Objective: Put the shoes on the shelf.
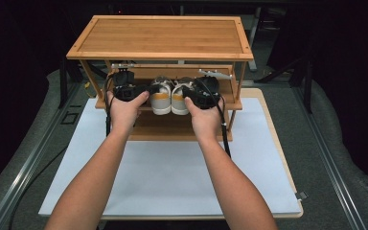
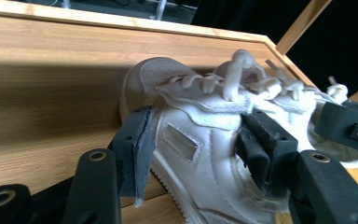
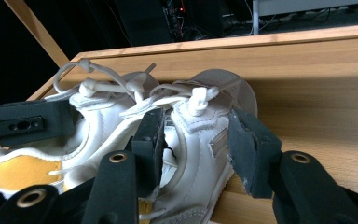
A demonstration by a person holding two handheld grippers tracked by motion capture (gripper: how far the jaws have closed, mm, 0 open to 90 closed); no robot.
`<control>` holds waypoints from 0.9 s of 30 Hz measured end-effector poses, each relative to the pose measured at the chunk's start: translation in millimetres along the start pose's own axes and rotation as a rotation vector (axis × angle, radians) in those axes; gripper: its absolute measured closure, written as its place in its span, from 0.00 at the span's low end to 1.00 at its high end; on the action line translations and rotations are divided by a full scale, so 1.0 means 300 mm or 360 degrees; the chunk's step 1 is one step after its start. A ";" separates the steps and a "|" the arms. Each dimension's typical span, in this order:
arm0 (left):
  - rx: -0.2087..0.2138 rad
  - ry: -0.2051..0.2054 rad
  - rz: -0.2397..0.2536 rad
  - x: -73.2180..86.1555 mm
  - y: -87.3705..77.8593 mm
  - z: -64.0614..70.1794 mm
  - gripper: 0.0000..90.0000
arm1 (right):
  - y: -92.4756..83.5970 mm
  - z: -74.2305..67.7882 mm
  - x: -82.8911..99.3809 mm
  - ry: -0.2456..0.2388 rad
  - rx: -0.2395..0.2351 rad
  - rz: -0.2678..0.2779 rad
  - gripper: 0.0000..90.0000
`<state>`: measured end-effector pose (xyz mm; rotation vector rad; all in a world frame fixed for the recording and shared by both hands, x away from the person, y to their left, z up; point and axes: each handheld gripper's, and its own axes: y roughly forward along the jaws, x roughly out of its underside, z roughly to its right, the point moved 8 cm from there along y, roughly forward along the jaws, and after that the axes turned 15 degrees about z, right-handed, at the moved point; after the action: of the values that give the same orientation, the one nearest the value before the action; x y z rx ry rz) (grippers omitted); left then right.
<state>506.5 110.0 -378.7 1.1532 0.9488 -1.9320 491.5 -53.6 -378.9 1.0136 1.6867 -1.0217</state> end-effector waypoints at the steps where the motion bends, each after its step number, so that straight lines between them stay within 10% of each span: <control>1: 0.0006 0.0003 0.0006 -0.002 -0.005 0.002 0.52 | -0.002 -0.002 -0.002 -0.0004 0.0001 0.0016 0.63; 27: 0.0143 0.0113 0.0115 -0.021 -0.153 0.029 0.83 | -0.123 -0.017 -0.022 -0.0091 -0.0120 0.0099 0.74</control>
<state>467.1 126.8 -359.1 1.2977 0.8529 -1.9033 457.8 -62.2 -364.1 0.9732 1.6247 -0.9316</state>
